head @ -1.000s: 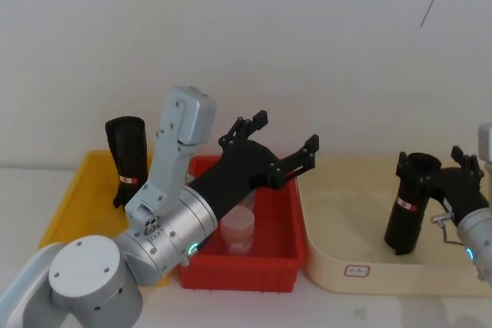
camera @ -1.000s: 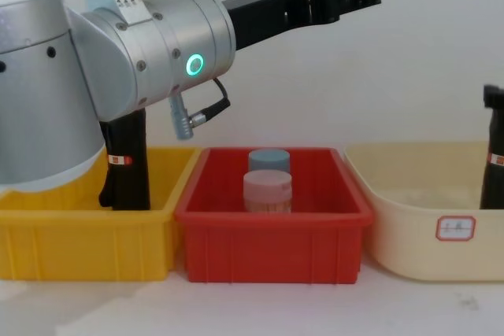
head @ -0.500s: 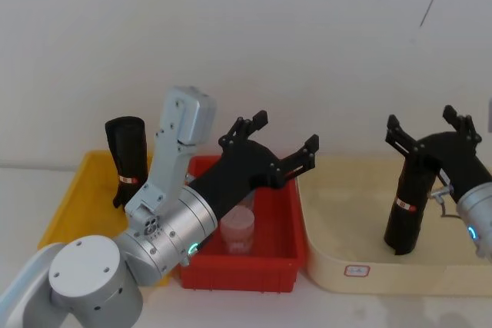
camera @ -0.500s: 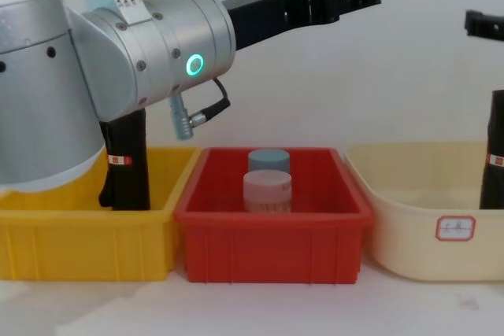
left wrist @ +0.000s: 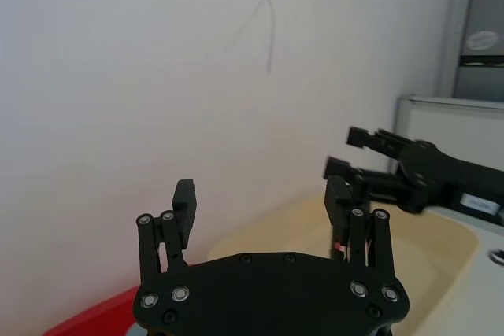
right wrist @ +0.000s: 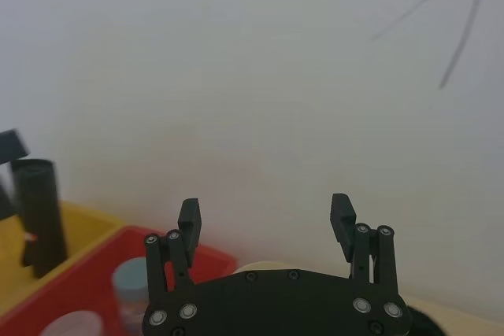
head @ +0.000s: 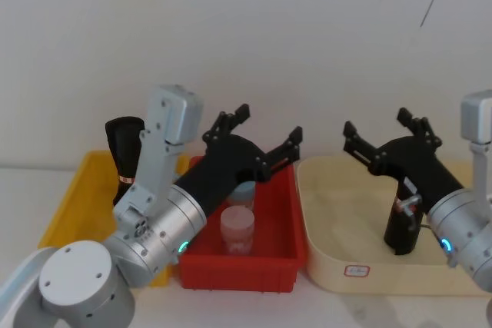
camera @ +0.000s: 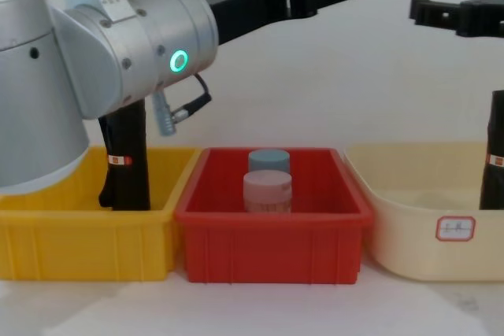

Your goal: Pick up the garbage bag with the one hand and transfer it to the other hand.

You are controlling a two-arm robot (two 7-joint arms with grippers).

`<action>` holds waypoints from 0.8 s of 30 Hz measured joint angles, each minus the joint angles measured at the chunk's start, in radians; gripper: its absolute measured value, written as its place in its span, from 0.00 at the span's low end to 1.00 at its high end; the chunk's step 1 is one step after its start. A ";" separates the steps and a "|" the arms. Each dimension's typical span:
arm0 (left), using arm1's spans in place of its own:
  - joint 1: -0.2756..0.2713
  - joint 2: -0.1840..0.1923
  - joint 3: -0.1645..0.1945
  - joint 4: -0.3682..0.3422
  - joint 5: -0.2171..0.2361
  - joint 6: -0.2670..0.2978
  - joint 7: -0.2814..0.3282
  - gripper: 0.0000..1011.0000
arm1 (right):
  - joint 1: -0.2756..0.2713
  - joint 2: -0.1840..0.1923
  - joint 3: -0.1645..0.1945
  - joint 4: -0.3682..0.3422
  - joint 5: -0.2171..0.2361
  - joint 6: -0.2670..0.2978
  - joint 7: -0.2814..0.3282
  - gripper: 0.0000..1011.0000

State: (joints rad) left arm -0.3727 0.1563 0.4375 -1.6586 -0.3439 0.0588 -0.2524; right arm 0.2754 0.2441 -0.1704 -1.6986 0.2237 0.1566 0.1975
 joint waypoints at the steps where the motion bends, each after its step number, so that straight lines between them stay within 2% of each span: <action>1: 0.005 0.001 -0.005 -0.006 0.007 -0.003 0.010 0.99 | -0.002 0.000 -0.003 -0.003 0.001 0.002 0.002 0.99; 13: 0.061 0.019 -0.070 -0.074 0.056 -0.027 0.096 0.99 | -0.020 -0.004 -0.051 -0.024 0.021 0.036 0.028 0.99; 24: 0.126 0.047 -0.160 -0.156 0.099 -0.037 0.178 0.99 | -0.010 -0.006 -0.096 -0.009 0.030 0.055 0.053 0.99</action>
State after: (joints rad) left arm -0.2472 0.2036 0.2777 -1.8143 -0.2453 0.0220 -0.0743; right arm 0.2655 0.2384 -0.2664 -1.7072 0.2540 0.2111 0.2501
